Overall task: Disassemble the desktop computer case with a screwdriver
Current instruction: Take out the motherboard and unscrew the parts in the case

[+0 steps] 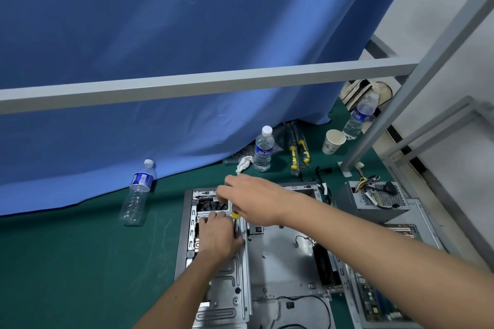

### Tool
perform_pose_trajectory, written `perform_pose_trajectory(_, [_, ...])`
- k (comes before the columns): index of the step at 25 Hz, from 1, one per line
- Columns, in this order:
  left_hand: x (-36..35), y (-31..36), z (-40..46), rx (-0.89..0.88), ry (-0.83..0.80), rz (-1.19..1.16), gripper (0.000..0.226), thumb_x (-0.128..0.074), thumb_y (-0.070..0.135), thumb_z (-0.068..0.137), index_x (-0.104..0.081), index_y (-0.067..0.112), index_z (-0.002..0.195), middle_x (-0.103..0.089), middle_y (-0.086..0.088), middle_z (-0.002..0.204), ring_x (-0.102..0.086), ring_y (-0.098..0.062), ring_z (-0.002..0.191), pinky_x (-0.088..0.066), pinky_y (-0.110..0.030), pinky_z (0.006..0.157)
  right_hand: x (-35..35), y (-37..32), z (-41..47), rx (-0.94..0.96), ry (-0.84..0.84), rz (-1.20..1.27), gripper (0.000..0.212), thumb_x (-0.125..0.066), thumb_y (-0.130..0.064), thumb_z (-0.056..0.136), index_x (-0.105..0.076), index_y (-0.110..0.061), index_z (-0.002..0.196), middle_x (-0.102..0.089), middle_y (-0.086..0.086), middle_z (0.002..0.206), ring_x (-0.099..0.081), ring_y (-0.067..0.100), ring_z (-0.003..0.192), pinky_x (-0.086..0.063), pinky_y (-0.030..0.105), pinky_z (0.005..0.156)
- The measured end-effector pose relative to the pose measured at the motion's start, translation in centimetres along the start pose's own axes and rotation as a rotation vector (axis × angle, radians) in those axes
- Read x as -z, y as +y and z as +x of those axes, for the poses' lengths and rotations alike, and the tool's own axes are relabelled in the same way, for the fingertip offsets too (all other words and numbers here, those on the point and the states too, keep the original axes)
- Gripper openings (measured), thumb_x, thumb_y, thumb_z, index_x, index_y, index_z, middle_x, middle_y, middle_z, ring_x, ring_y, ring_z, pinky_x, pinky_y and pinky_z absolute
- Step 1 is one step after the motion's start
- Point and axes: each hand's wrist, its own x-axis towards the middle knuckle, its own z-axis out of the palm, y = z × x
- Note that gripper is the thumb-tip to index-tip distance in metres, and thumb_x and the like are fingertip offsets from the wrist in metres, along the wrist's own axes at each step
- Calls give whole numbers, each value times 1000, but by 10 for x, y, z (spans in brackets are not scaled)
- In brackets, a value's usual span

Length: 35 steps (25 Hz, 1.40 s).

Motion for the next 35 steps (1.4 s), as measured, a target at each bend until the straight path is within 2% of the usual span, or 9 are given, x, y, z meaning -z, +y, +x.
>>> perform_pose_trajectory(7, [5, -18, -6, 51, 43, -356, 5, -64, 26, 79, -59, 24, 79, -69, 5, 80, -65, -16, 75, -48, -29, 66, 2, 41, -45, -421, 315, 389, 7, -59, -22, 91, -58, -23, 98, -60, -7, 101, -56, 12, 89, -48, 33, 83])
perform_pose_trajectory(11, [1, -21, -18, 260, -34, -1269, 11, -66, -4, 84, -68, 7, 82, -72, -11, 80, -69, -23, 73, -57, -30, 66, -44, 51, -90, -998, 489, 1491, 21, -68, -15, 90, -62, -3, 107, -64, 14, 107, -66, 21, 80, -58, 30, 68])
perform_pose_trajectory(13, [3, -18, -25, 322, -125, -1491, 11, -65, -6, 87, -72, 3, 87, -73, -15, 84, -67, -22, 71, -57, -31, 66, -70, 37, -113, -993, 348, 2015, 39, -70, -1, 82, -58, 4, 118, -60, 26, 116, -70, 31, 89, -59, 34, 70])
perform_pose_trajectory(15, [5, -9, -32, 322, -242, -1595, 10, -66, -3, 88, -73, 3, 89, -73, -12, 81, -64, -17, 68, -54, -33, 68, -90, 20, -123, -918, 244, 2183, 41, -64, 13, 79, -58, 5, 119, -61, 27, 108, -69, 33, 85, -57, 37, 67])
perform_pose_trajectory(20, [16, 24, -50, 244, -461, -1722, 10, -64, -5, 88, -72, 2, 86, -72, -13, 79, -60, -14, 60, -50, -26, 63, -111, -1, -114, -921, 362, 1514, 11, -71, -4, 82, -69, -5, 93, -52, 2, 56, -47, 16, 50, -40, 25, 49])
perform_pose_trajectory(26, [14, 54, -55, 194, -524, -1662, 11, -70, 1, 86, -74, -4, 95, -69, -14, 80, -61, -13, 63, -51, -23, 61, -118, 6, -127, -838, 424, 1168, 6, -74, -21, 83, -70, -17, 81, -61, -4, 62, -56, 11, 54, -55, 36, 60])
perform_pose_trajectory(31, [1, 85, -60, 199, -572, -1626, 5, -72, 3, 85, -76, 4, 87, -71, -9, 78, -61, -12, 63, -51, -22, 63, -134, 25, -154, -801, 368, 970, 20, -66, -26, 89, -65, -8, 80, -56, 7, 63, -47, 15, 54, -39, 30, 53])
perform_pose_trajectory(33, [1, 94, -62, 176, -471, -1434, 6, -75, 7, 85, -74, 9, 91, -72, -9, 88, -63, -10, 70, -51, -20, 68, -140, 35, -168, -850, 412, 1027, 23, -63, -26, 92, -62, -7, 78, -52, 3, 58, -46, 13, 51, -37, 25, 48])
perform_pose_trajectory(35, [-5, 93, -57, 141, -264, -822, 39, -78, 15, 83, -63, 11, 119, -62, -6, 116, -60, -10, 99, -49, -22, 87, -146, 54, -187, -978, 474, 1112, 21, -62, -26, 93, -64, -10, 79, -53, 0, 57, -50, 12, 49, -39, 20, 42])
